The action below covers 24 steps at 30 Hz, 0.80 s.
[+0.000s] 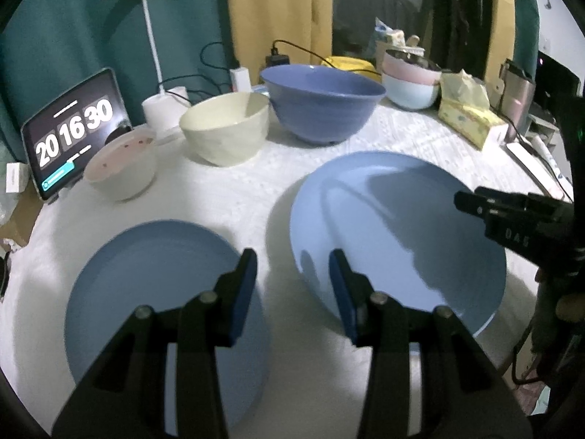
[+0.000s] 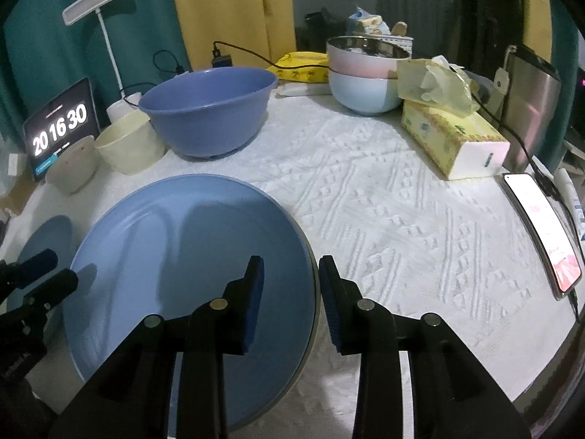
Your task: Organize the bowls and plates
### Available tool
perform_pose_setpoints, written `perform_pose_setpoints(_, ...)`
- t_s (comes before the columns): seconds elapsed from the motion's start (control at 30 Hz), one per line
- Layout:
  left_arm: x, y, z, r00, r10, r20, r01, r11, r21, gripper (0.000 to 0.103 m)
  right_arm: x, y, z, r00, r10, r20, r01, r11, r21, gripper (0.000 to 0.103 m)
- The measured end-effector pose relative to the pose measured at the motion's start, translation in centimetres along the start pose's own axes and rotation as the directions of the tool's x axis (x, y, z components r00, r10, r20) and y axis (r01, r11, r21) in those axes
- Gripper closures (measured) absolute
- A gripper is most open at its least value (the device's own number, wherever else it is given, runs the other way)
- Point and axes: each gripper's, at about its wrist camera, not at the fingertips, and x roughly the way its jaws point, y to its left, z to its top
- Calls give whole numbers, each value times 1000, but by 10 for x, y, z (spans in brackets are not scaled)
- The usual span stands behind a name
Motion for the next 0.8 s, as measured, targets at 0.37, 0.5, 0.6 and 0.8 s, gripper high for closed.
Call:
perform_pose_setpoints(0.37, -19, 42, 1, 998, 41, 57, -35, 994, -100, 60, -25, 23, 10, 997, 12, 72, -10, 1000, -27, 64)
perform_pose_setpoints(0.5, -27, 58, -3, 996, 55, 74, -45, 990, -133, 60, -32, 46, 11, 995, 69, 76, -64, 996, -66, 64)
perform_pose_setpoints(0.6, -32, 71, -7, 995, 65, 81, -52, 986, -158, 60, -35, 63, 11, 993, 95, 71, -88, 991, -99, 63)
perform_pose_setpoints(0.8, -41, 95, -14, 991, 87, 100, -67, 979, -193, 60, -38, 95, 11, 989, 130, 64, -119, 981, -152, 63)
